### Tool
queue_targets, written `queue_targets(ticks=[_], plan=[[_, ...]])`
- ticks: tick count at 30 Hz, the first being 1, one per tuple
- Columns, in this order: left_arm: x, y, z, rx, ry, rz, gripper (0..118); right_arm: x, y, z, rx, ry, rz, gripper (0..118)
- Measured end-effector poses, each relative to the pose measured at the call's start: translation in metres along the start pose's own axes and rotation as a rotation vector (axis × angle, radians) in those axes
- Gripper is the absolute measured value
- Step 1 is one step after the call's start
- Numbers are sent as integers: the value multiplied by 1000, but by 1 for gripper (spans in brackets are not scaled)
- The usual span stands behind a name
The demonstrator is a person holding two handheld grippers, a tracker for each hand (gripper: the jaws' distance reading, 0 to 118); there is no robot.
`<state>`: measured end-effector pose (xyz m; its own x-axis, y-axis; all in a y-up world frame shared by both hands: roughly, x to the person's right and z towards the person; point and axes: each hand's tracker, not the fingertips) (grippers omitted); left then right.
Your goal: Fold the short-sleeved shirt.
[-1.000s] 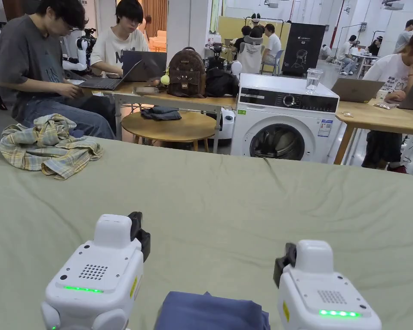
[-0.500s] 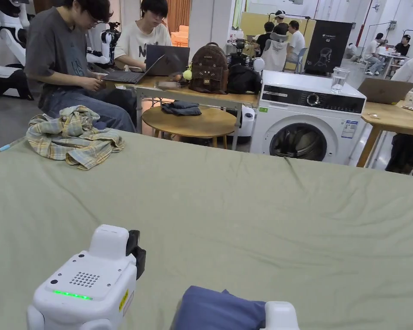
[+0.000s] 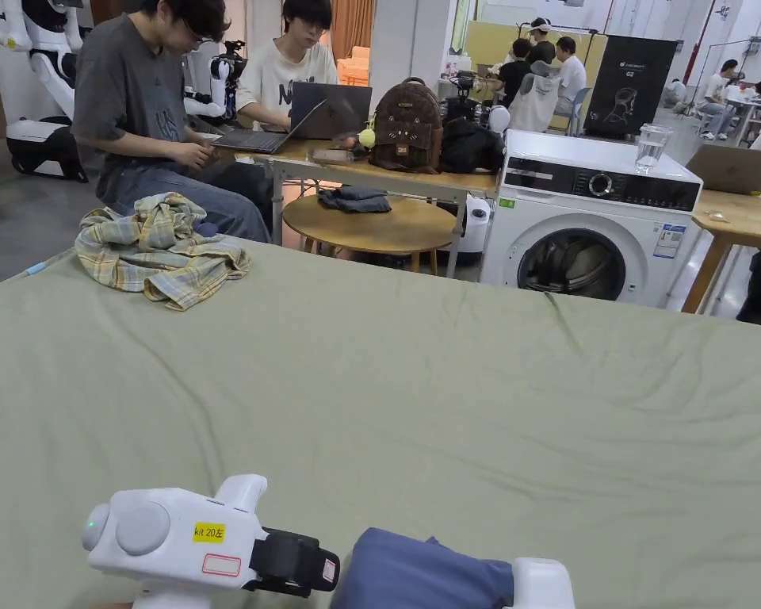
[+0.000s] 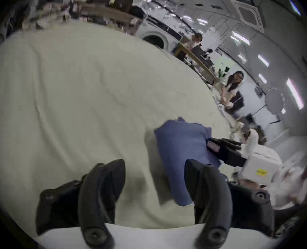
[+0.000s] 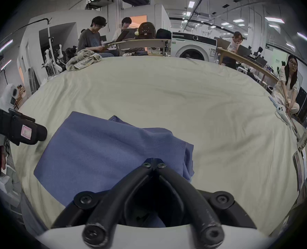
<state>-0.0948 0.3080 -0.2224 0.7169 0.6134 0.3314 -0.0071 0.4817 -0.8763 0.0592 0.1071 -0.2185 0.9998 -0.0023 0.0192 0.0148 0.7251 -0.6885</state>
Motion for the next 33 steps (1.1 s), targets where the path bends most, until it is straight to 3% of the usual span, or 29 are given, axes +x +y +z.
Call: queue_targets(ticks=[2,5,13,16,17,18,19,21,25,33], plan=[[-24,31,31,-25,-148,98,70,0,0,0,-2,-1,9,0],[-56,76,31,-66,-241,250,70,0,0,0,-3,-2,12,0],[-98,107,21,-124,-469,365,70,-1,0,1,-2,-4,9,0],[-68,85,18,-122,-455,314,68,0,1,1,-4,-1,5,0],[-55,73,11,-117,-416,274,58,0,1,1,-5,0,2,0],[-42,66,-4,-120,-352,250,38,0,1,1,-5,0,2,0],[-39,62,-15,-128,-315,243,27,1,1,1,-2,4,4,0],[-53,76,-4,-125,-359,318,23,-1,-1,1,4,7,7,0],[-13,61,-2,-118,-288,260,20,-5,1,4,14,2,22,0],[-6,78,31,-69,-217,195,19,-21,35,25,116,28,44,0]])
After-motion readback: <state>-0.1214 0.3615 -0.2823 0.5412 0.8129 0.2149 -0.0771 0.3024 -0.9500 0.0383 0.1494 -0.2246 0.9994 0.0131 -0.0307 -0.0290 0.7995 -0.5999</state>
